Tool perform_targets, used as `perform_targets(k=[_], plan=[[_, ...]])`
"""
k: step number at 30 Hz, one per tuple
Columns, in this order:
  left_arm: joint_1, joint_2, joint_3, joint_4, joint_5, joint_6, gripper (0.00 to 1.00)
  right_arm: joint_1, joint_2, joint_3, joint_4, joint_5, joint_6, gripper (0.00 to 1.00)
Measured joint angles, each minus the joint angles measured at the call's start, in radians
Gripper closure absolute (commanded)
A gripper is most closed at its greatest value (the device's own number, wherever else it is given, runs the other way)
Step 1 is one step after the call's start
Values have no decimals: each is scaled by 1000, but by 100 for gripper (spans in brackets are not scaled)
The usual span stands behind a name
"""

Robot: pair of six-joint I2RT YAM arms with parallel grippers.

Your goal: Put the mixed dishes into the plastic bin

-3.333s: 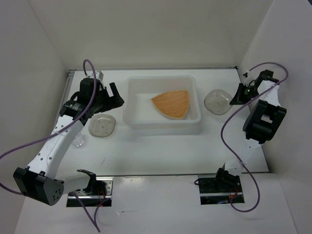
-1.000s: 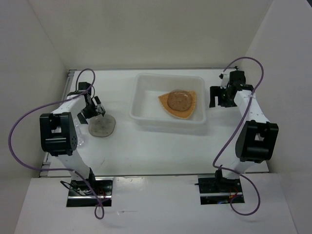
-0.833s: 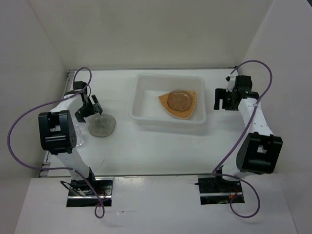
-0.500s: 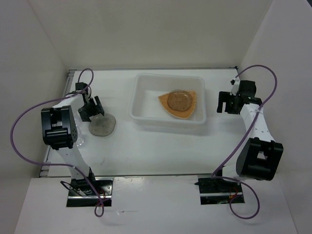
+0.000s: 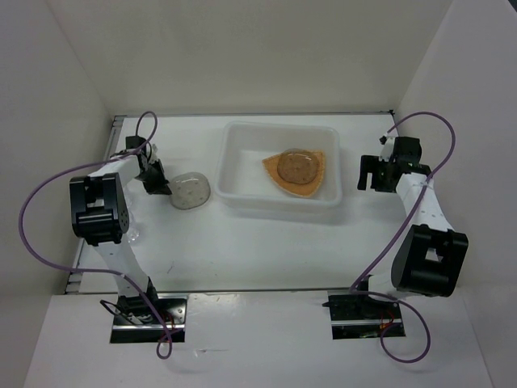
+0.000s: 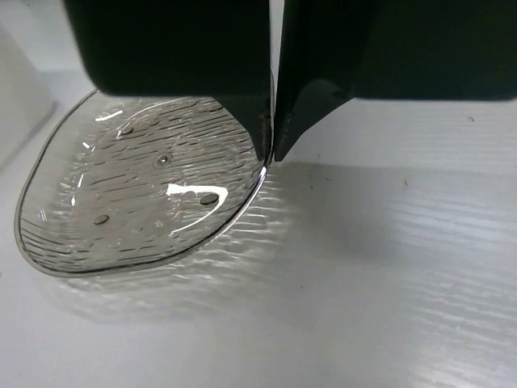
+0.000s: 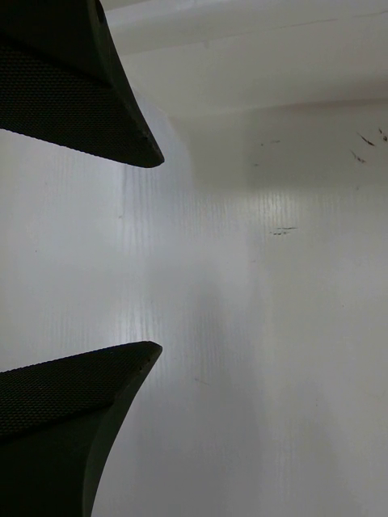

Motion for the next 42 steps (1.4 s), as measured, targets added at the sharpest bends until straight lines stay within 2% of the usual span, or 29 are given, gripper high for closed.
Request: perform_targets(k=[6,9,13,16,21,27,32,37,42], plan=[[0,0,8,2,21,-2,100,0,8,-17,13,-6,0,7],[-1,-3,48,-50,-3,-34,100,0,9,-17,18,-6,0,7],[-1,-35,178,-131,-84,-107,100,0,10,-17,19,-7,0,7],[-1,-55,344,-181,-117,-168,100,0,10,-17,19,-8,0,7],[-11,-140,461,-151,-77,-312,100,0,10,-17,19,-9,0,7],[-156,-127,613,-79,-17,-402,100,0,14,-28,29,-11,0,7],[-375,68,854,-40,51,-404,100,0,30,-37,50,-12,2,7],[-546,338,1136,-139,74,-349,100,0,37,-43,64,-14,3,7],[-640,707,1662,-343,73,-307,100,0,40,-44,71,-19,2,7]])
